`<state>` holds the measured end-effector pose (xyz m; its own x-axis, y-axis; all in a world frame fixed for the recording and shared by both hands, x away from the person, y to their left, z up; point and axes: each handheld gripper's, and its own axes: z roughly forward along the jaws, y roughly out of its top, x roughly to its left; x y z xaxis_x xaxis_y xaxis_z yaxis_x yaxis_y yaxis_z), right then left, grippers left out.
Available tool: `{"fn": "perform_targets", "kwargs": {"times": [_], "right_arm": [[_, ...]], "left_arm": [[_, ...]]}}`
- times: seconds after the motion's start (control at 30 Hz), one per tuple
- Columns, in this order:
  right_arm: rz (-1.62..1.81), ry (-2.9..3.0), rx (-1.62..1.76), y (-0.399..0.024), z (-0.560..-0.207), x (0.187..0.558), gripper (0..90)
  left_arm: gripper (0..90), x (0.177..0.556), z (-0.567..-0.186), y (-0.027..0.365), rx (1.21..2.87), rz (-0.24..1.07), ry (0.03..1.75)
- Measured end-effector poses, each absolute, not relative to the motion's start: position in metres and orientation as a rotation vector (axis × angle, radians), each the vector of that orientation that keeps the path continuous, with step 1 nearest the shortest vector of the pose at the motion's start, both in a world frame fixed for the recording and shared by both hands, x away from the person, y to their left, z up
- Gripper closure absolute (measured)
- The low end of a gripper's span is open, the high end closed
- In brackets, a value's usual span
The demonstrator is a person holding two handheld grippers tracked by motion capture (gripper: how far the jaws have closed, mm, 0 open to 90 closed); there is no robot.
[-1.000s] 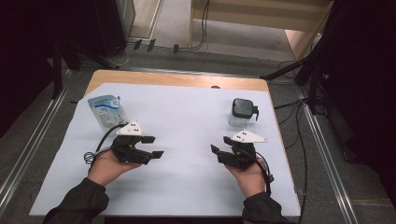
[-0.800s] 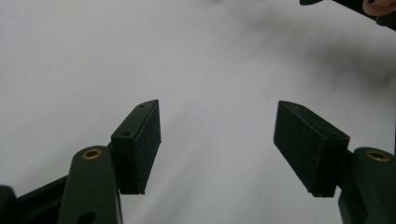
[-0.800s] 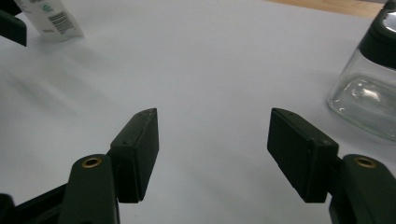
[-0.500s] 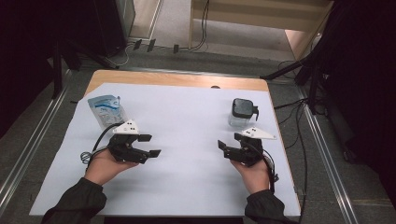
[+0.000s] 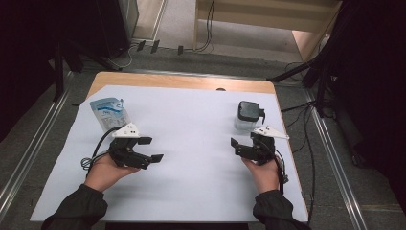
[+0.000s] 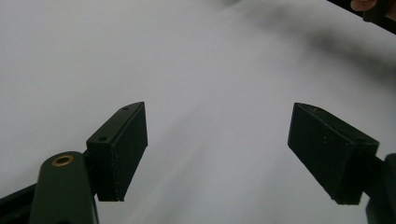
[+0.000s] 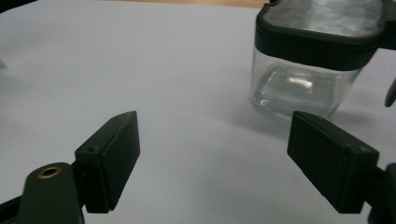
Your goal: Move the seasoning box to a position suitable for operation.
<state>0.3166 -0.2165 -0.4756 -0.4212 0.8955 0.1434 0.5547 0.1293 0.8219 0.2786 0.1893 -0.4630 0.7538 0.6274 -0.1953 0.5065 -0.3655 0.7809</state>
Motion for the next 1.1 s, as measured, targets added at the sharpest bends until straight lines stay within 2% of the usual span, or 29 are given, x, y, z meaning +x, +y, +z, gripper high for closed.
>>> {"fn": "perform_targets", "kwargs": {"times": [0.67, 1.1], "right_arm": [[1.120, 1.921, 1.496, -0.223, -0.479, 0.353, 13.2], [1.054, 1.847, 1.570, -0.229, -0.484, 0.380, 14.9]], "left_arm": [[22.6, 0.269, -0.465, 0.198, 2.065, 0.180, 0.866], [22.5, 0.260, -0.467, 0.206, 2.061, 0.202, 0.908]]}}
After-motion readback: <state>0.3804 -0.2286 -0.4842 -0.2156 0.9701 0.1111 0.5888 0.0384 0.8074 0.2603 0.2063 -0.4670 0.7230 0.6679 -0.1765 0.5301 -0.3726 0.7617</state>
